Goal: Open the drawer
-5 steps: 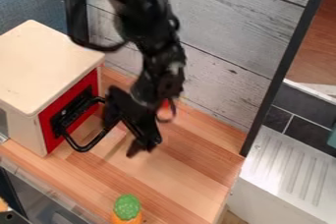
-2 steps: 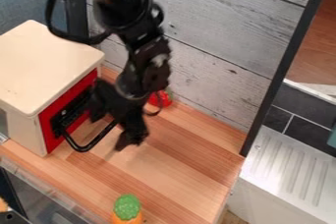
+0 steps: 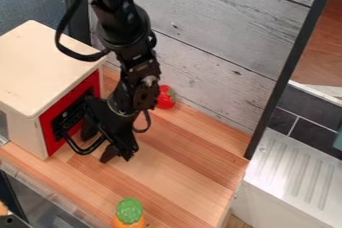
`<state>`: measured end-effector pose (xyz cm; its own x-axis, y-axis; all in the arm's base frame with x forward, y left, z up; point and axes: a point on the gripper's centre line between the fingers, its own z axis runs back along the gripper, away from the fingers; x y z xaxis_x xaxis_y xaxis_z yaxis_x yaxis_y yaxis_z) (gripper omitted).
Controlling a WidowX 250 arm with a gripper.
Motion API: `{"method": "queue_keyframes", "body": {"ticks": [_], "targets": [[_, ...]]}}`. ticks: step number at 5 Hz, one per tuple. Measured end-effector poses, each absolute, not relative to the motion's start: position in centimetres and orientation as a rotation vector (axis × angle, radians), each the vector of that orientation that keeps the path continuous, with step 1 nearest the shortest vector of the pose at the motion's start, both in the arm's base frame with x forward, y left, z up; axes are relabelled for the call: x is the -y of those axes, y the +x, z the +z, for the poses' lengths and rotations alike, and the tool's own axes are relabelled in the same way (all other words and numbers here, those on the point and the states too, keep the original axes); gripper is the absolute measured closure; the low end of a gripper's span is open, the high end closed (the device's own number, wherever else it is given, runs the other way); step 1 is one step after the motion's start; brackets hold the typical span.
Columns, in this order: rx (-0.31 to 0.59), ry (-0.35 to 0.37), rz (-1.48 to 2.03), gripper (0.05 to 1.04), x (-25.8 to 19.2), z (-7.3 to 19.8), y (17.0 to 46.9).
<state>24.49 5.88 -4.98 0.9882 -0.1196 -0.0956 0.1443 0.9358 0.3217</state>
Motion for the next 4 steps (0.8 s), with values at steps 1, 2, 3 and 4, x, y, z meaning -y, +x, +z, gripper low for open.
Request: {"method": "queue_keyframes", "body": {"ticks": [1, 2, 3, 4], "targets": [[-0.078, 0.310, -0.125, 0.720, -5.5, -5.0, 24.4], [-0.060, 0.277, -0.097, 0.907, -4.9, -3.6, 24.1], [-0.033, 0.191, -0.096, 0.941, -3.6, -2.1, 24.2], [-0.056, 0.102, -0.085, 0.947, -1.5, -2.0, 23.8]]}}
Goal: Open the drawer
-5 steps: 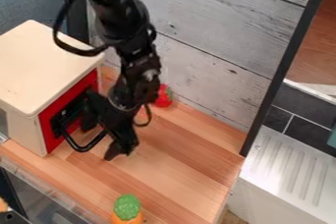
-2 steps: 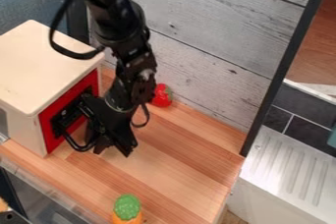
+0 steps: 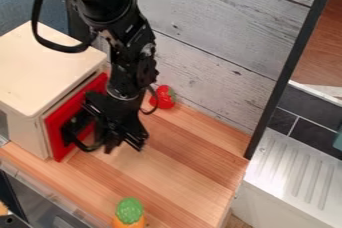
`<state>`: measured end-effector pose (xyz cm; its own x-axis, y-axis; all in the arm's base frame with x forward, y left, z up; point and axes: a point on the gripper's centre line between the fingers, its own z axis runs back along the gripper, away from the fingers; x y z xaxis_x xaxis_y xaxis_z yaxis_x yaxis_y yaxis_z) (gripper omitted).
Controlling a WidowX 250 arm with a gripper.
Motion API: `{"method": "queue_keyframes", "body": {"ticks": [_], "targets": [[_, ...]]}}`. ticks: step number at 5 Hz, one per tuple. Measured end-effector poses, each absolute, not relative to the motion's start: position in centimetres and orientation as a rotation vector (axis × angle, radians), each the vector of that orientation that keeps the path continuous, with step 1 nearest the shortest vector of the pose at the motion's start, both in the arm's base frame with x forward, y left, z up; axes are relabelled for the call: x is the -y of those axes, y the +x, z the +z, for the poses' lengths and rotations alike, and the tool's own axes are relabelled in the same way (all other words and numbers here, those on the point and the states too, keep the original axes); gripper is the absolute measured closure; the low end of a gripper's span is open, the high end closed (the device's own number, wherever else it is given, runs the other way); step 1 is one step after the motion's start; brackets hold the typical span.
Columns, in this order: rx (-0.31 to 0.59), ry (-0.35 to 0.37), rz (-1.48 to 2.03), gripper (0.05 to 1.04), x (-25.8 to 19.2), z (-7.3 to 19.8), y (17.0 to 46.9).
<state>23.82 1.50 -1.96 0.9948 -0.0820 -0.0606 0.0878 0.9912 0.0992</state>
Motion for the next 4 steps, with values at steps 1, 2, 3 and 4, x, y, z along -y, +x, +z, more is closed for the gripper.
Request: {"method": "queue_keyframes", "body": {"ticks": [1, 2, 3, 4], "targets": [[-0.075, 0.054, -0.104, 0.947, 1.1, -2.8, 23.6], [-0.109, 0.035, -0.121, 0.948, 2.6, -4.3, 23.2], [-0.113, 0.027, -0.120, 0.948, 3.5, -5.3, 23.7], [-0.089, 0.003, -0.074, 0.948, 4.3, -5.2, 25.0]]}}
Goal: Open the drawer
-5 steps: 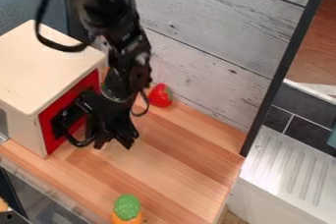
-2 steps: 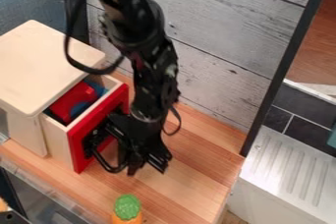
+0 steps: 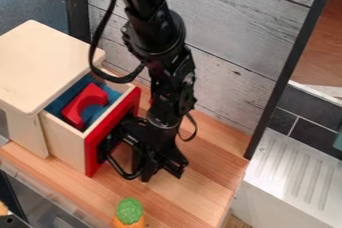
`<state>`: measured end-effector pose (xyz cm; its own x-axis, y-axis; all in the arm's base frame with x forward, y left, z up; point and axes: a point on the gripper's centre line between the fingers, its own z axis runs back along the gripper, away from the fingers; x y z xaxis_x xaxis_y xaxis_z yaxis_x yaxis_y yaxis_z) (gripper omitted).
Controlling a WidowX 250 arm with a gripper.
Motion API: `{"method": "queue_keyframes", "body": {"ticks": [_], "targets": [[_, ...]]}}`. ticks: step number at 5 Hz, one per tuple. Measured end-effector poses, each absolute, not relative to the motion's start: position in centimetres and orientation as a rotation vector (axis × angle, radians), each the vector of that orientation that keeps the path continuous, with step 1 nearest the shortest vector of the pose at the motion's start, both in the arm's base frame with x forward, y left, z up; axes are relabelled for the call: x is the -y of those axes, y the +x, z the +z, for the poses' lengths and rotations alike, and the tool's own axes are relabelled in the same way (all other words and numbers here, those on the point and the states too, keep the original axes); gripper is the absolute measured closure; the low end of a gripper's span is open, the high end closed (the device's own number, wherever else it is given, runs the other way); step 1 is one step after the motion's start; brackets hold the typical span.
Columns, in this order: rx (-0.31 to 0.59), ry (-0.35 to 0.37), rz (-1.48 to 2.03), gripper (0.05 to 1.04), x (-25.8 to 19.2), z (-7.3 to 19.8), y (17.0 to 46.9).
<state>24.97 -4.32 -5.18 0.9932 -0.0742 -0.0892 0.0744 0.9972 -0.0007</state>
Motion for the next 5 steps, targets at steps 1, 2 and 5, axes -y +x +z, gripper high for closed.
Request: {"method": "queue_keyframes", "body": {"ticks": [1, 2, 5], "targets": [[-0.086, -0.024, -0.041, 0.949, 5.0, -4.9, 25.6], [-0.082, -0.043, -0.040, 0.950, 5.9, -4.4, 25.7], [-0.076, -0.100, -0.125, 0.914, 7.4, -3.2, 24.5]]}}
